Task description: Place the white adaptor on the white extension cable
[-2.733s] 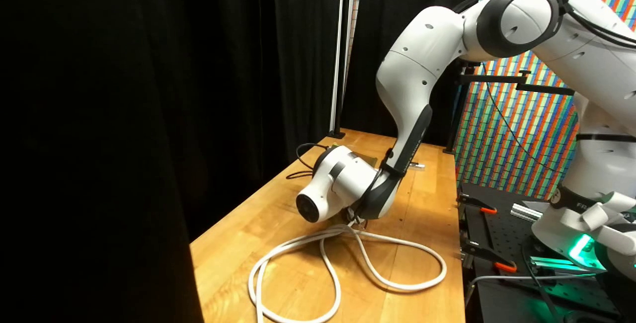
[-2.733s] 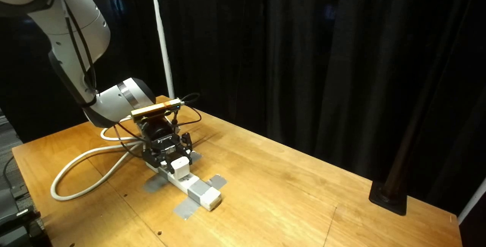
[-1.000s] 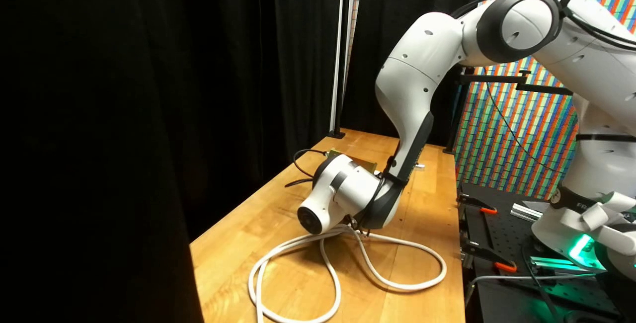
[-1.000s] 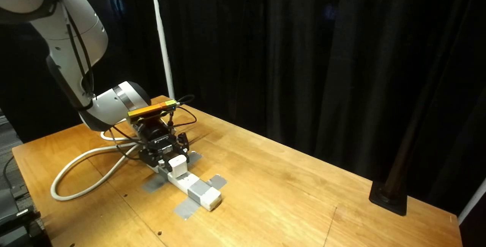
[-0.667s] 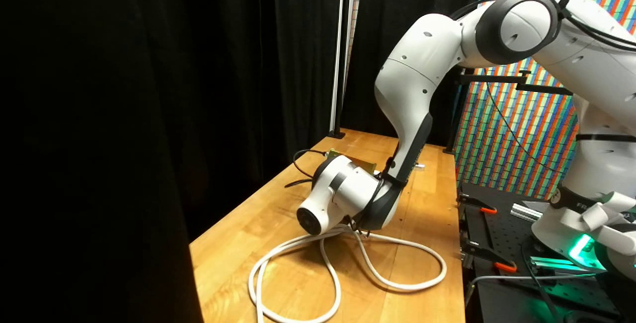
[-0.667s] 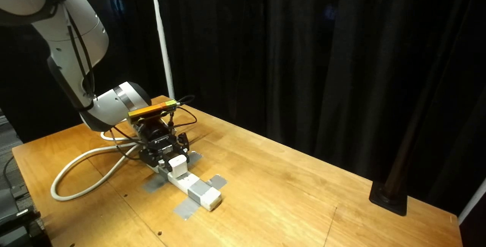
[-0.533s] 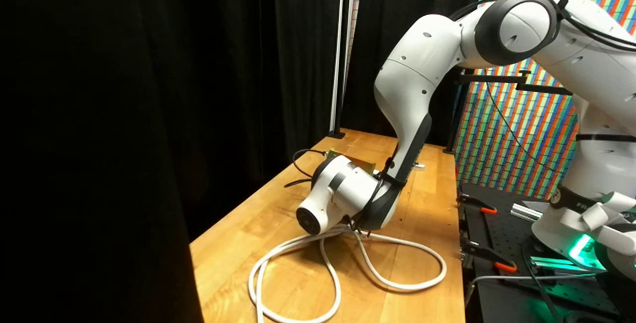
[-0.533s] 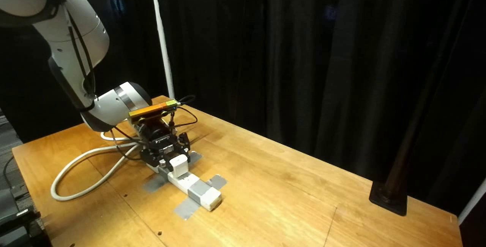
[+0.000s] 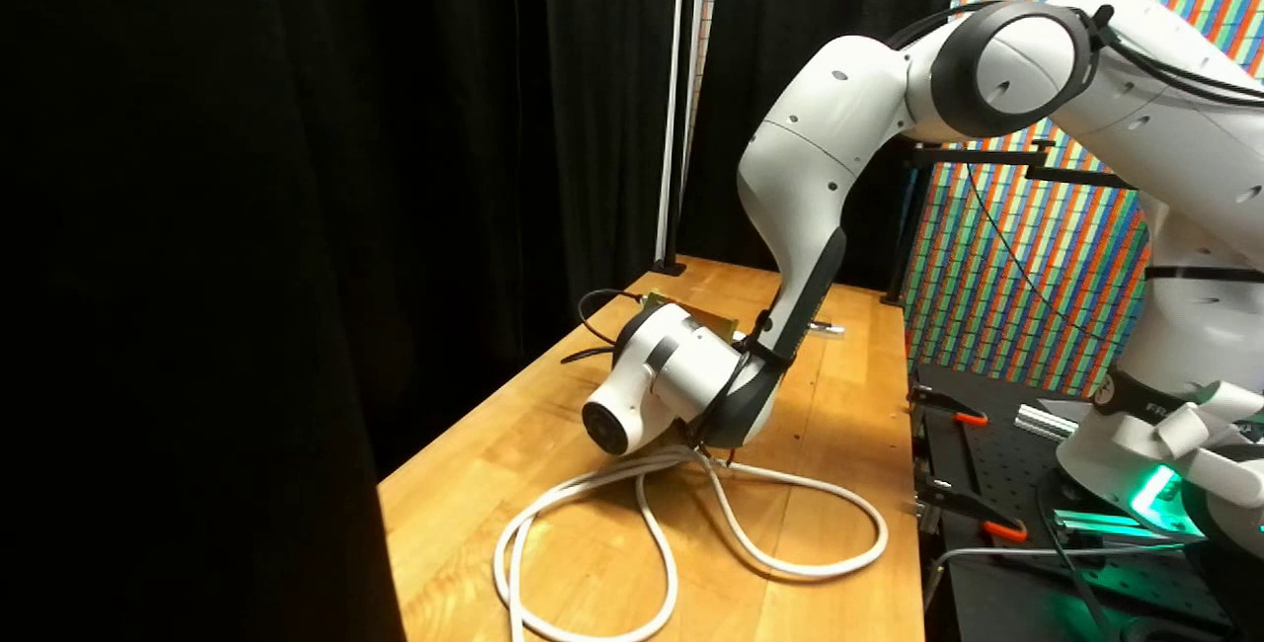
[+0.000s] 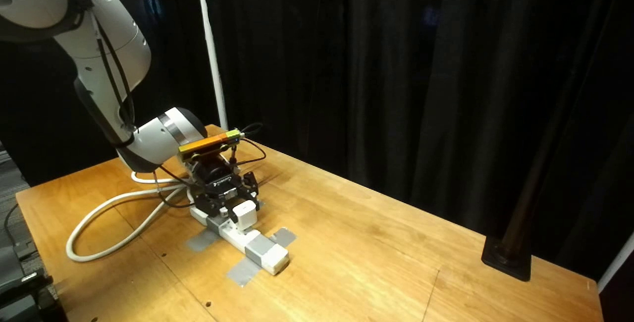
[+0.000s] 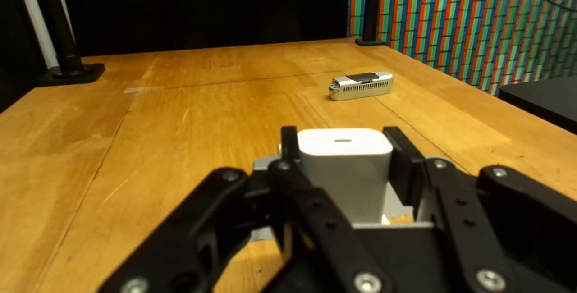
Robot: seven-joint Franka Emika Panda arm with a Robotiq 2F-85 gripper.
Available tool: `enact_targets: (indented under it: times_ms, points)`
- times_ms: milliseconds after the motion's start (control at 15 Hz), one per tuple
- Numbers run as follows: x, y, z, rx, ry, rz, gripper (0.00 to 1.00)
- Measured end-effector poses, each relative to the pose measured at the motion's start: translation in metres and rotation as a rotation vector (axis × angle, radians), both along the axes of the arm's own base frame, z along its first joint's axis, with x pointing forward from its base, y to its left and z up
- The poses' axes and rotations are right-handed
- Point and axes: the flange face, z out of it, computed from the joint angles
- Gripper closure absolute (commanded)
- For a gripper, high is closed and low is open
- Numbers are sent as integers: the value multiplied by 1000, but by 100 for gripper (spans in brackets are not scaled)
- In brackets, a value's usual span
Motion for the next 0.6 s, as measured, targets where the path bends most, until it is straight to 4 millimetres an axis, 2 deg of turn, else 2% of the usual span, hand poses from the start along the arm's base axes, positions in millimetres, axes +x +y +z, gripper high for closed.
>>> enact_targets:
  times_ms: [600]
  points:
    - [3, -1, 2, 13, 41, -1, 77]
